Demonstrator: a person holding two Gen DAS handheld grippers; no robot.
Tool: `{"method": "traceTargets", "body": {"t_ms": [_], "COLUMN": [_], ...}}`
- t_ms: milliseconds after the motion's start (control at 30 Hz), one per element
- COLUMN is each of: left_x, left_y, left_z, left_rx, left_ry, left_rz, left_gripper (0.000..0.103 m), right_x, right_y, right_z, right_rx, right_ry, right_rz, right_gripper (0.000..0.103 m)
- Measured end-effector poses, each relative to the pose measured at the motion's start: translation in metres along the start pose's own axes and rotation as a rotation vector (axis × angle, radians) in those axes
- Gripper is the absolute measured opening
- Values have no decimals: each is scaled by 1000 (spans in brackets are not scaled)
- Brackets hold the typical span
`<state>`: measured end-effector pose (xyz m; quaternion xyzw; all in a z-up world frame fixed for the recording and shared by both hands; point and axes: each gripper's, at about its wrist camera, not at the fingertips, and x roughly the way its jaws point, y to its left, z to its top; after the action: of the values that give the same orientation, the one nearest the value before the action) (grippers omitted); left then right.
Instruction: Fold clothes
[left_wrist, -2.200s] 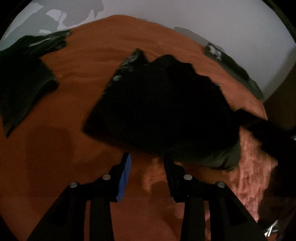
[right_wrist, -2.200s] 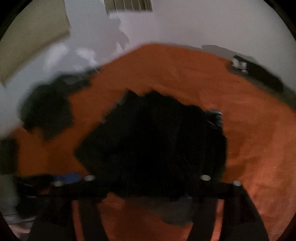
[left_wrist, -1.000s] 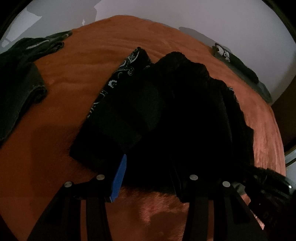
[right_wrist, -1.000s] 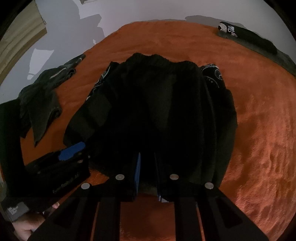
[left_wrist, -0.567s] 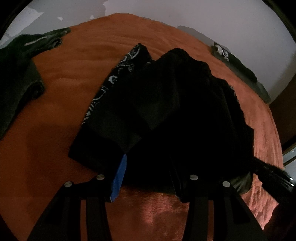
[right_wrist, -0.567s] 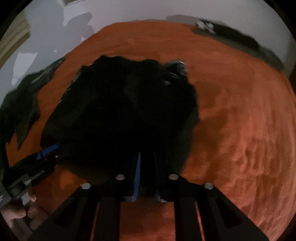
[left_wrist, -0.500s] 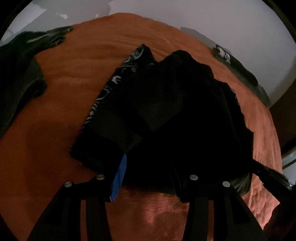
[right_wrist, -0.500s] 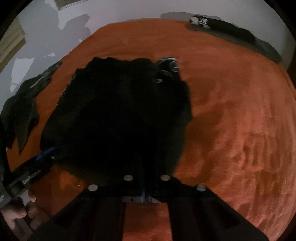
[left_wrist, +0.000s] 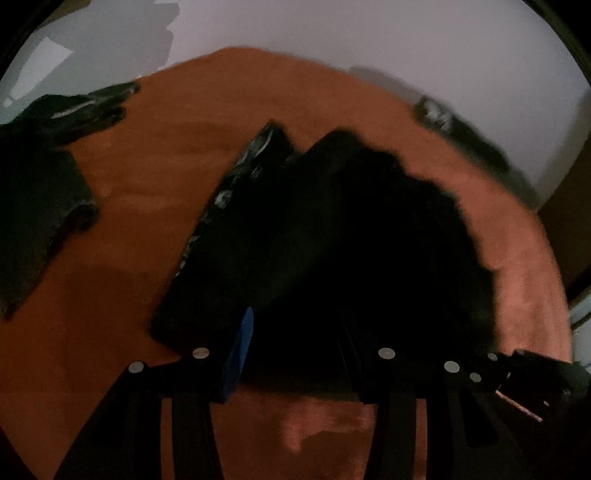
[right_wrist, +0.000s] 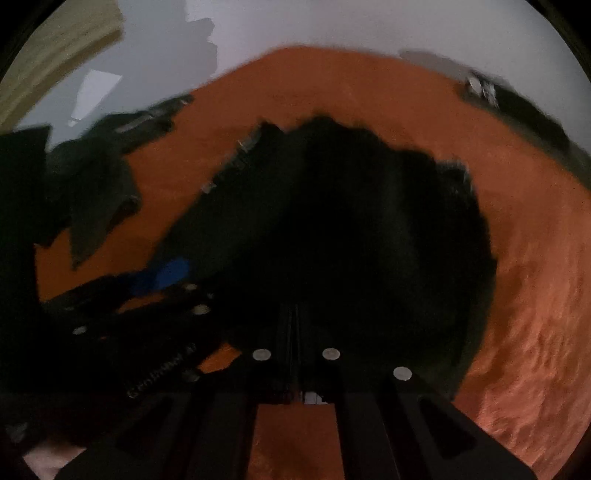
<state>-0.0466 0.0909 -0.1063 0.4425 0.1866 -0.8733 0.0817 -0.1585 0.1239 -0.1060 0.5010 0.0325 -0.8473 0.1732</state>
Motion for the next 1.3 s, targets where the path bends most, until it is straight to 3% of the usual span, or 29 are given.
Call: {"method": "traceTargets", "body": {"t_ms": [67,167,267,333,467,633,700,833,967,1100,1200,1300], "left_x": [11,12,10,10,12,1,-4,-13,-22,-26,-20,-1], "left_y": [11,14,14,16,20,29,28,26,26,20,17,11], "left_z": [-5,-8,-10,-8,-2,1,1,1,-4,-2,1,2], "left_rx": [-51,-45,-29,-45,-93,-146,-138,-124,-133,-118,-108,-71], "left_ry": [17,5,-2,4,18,13,3,-13,-28,-37,-27,13], "left_rz": [18,45,60,54,40,-6,1,16,14,5,-13,17], "left_gripper": [47,38,35,29,28,28,32,48,52,56,58,58], "right_x": [11,5,-10,-9,-8,-18,-31,-62,-76,-60,-41,-15], "right_y": [-14,-38,-59,-77,-113,-134,-132,-105,-58,-18,-20,-31], "right_z": [-5,-9,-15,-20,-30,-41,-40,-32,-27,-16,-13,-11], "right_rx": [56,111,106,146,226,327,335,286,143,23,58,100], "right_ry": [32,-2,-40,-19,22,9,-30,-176,-258,-200,-130,-55], "right_rz": [5,-1,-97,-125,-179,-148,-140,-130,-83,-32,-20,-22], "right_gripper": [0,0,0,0,0,0,0,0,2,2,2,2]}}
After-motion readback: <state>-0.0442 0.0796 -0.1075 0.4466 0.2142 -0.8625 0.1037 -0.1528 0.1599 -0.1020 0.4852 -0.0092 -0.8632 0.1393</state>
